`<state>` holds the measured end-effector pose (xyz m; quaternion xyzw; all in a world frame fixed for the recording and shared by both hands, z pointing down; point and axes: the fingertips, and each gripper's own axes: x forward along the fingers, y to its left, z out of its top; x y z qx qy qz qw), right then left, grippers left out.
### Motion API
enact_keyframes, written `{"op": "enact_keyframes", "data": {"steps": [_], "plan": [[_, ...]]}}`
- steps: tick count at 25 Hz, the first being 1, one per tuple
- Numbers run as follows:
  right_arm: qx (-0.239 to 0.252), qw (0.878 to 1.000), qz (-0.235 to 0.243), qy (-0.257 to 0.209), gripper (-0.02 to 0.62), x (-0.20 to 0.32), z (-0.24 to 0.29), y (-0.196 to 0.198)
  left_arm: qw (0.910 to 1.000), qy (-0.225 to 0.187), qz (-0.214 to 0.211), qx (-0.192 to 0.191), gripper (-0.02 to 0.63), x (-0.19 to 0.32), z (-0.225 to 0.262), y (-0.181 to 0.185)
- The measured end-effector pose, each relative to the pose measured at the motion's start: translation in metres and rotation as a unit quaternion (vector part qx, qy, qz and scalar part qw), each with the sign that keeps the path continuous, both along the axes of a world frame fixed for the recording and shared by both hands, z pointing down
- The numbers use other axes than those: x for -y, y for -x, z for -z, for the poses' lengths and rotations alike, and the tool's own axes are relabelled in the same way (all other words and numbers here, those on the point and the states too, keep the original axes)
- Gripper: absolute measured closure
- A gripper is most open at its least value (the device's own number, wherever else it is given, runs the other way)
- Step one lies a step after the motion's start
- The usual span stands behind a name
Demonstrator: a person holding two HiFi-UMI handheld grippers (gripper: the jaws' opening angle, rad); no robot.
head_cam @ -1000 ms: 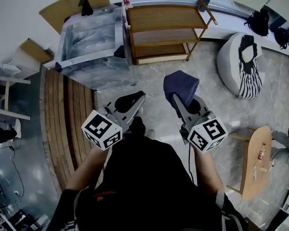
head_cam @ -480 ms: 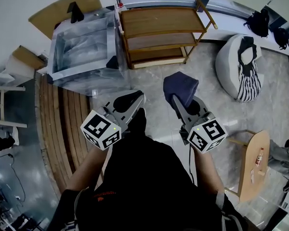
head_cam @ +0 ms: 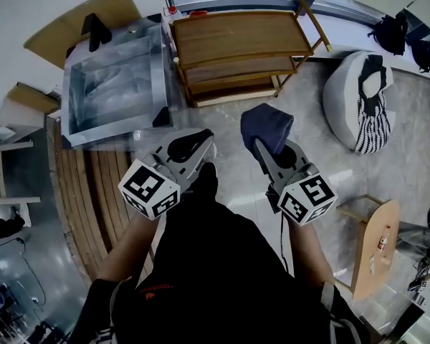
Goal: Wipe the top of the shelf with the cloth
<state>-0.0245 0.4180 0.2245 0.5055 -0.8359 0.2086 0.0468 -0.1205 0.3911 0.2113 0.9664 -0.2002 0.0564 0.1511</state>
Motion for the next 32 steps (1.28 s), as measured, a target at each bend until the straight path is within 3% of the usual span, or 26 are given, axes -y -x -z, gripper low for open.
{"op": "enact_keyframes", "data": {"steps": [17, 24, 32], "plan": [[0.007, 0.998, -0.010, 0.060, 0.538, 0.177, -0.028, -0.021, 0.9971, -0.006, -0.029, 0.069, 0.571, 0.166, -0.034, -0.015], [-0.002, 0.997, -0.013, 0.076, 0.538, 0.236, -0.037, -0.025, 0.9977, 0.005, -0.020, 0.065, 0.571, 0.220, -0.042, -0.011], [-0.009, 0.997, 0.001, 0.081, 0.538, 0.279, -0.041, -0.022, 0.9987, 0.023, -0.033, 0.032, 0.572, 0.262, -0.042, -0.006]]}}
